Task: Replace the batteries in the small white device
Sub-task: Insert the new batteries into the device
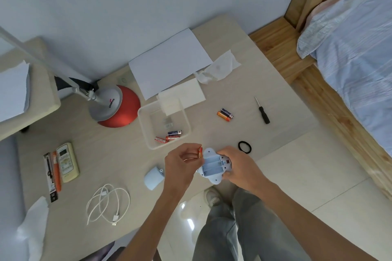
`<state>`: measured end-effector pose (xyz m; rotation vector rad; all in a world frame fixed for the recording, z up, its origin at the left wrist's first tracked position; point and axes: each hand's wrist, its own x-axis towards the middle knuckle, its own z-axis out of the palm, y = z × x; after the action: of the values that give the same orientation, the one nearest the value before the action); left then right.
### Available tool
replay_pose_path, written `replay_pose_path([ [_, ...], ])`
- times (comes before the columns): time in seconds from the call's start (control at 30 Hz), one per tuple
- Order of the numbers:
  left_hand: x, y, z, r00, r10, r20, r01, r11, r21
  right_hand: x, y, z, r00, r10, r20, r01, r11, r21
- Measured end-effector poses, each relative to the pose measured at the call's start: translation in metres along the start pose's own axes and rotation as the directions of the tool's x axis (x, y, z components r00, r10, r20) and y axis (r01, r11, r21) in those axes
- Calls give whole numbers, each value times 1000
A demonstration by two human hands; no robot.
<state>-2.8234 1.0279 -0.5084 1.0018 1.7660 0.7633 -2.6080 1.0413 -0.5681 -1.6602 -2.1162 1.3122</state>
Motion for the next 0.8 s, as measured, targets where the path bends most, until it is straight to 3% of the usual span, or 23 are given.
replay_pose_path([
  [0.13,-5,-6,5,996,88,3,-88,996,-5,3,-3,0,1000,-13,6,13,1000,-7],
  [0.6,10,-29,19,965,245,96,-263,906,331,6,-5,-2,999,-47,14,48,997,-53],
  [0.8,18,-35,17,899,394,193,-439,796,416,8,-2,-1,998,-52,17,53,996,-67],
])
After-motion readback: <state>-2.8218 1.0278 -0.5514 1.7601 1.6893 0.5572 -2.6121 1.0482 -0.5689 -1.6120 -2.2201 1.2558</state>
